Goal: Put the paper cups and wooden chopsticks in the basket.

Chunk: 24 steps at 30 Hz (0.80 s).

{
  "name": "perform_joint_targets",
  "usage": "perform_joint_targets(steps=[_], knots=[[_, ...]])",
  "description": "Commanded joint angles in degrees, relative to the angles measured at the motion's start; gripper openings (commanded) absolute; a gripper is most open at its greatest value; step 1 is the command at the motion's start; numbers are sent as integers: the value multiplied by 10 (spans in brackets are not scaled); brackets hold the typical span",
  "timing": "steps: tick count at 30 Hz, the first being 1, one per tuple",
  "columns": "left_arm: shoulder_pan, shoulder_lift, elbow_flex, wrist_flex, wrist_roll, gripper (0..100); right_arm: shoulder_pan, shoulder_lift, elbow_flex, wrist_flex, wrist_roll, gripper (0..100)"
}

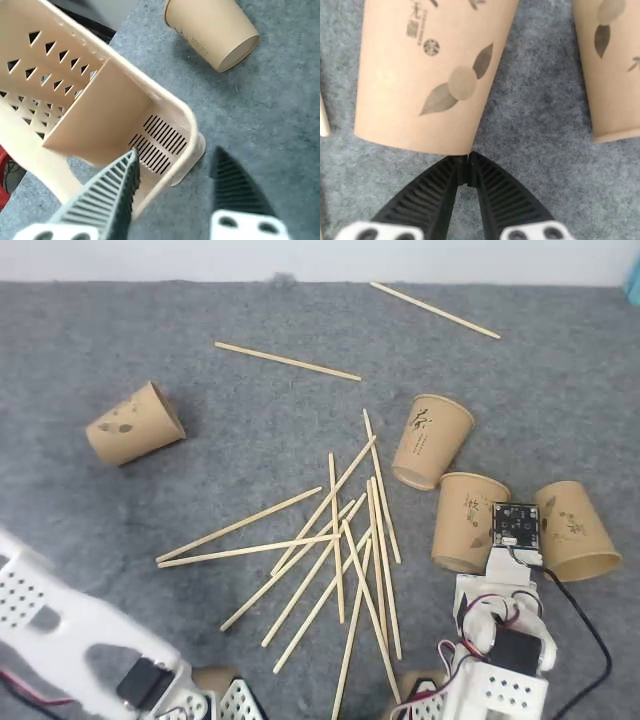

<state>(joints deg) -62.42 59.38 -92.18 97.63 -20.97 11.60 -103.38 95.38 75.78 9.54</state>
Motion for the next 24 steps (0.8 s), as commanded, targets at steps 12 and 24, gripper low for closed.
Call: perform_joint_targets(steps=[12,24], knots=[[-60,-94,51,32,147,11,6,-7,11,-7,7,8],[3,-442,505,32,185,12,6,-7,11,-7,7,8]])
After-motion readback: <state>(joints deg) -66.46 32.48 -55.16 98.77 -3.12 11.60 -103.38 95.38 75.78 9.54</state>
